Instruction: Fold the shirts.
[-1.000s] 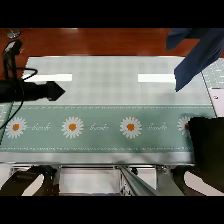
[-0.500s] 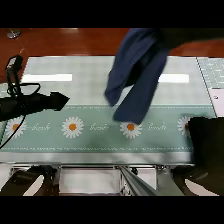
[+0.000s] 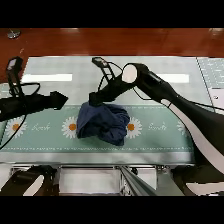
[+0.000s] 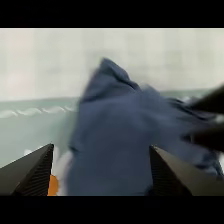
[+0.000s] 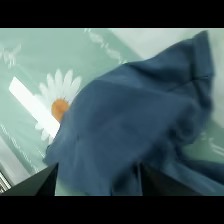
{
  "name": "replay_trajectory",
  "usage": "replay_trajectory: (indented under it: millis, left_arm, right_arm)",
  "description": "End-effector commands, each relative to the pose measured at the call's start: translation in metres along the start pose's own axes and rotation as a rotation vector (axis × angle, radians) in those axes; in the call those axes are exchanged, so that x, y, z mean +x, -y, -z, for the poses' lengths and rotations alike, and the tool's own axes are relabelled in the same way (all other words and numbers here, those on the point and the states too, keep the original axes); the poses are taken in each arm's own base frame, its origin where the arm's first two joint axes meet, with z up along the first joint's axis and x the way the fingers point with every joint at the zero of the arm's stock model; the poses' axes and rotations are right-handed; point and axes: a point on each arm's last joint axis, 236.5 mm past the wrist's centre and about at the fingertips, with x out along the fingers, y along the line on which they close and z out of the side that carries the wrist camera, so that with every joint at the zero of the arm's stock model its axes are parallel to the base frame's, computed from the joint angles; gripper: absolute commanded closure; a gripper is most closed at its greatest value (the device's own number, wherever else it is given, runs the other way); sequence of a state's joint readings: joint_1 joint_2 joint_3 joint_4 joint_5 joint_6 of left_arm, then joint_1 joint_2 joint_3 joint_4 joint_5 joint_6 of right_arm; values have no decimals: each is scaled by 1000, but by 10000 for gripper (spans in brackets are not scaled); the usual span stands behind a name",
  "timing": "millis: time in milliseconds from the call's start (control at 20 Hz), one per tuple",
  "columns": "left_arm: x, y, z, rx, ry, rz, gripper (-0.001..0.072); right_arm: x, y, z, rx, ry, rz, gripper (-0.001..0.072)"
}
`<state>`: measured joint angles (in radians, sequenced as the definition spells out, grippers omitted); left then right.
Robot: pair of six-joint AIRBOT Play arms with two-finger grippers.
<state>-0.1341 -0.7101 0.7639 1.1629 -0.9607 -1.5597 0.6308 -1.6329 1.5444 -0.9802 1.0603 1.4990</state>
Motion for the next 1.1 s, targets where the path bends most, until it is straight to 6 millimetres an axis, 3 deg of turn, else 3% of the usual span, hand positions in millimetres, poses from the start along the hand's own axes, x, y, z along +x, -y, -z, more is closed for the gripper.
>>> replay_trajectory:
  millis: [0,100,200,250,300,400,500,650,750,850,1000,1050]
  left_arm:
    - [20,5,33,-8,-115,33,2]
    - [22,-18,55,7,-217,-38,2]
    - [17,-44,74,5,-316,-115,2]
    - [14,-53,87,-18,-377,-135,2]
    - [15,-58,101,-51,-428,-137,2]
    - [25,-60,133,-105,-509,-108,2]
    - [35,-54,168,-145,-591,-46,2]
    - [56,-36,188,-213,-566,71,2]
    - [66,-26,192,-239,-536,139,2]
    - [77,-28,194,-278,-502,138,2]
    - [93,-34,174,-274,-395,109,15]
    - [97,-35,166,-275,-359,103,234]
  right_arm:
    - [-49,58,-12,144,-30,-10,98]
    - [-130,135,9,221,-51,141,98]
    - [-196,206,54,343,-47,330,98]
    - [-217,231,82,429,-16,379,99]
    - [-225,246,106,513,36,387,99]
    - [-205,248,152,677,138,292,99]
    - [-170,224,184,701,162,174,100]
    - [-121,183,223,734,85,47,100]
    - [-100,164,232,702,35,18,100]
    - [-85,151,229,633,19,30,100]
    - [-74,148,215,632,67,61,99]
    - [-70,142,214,633,60,47,100]
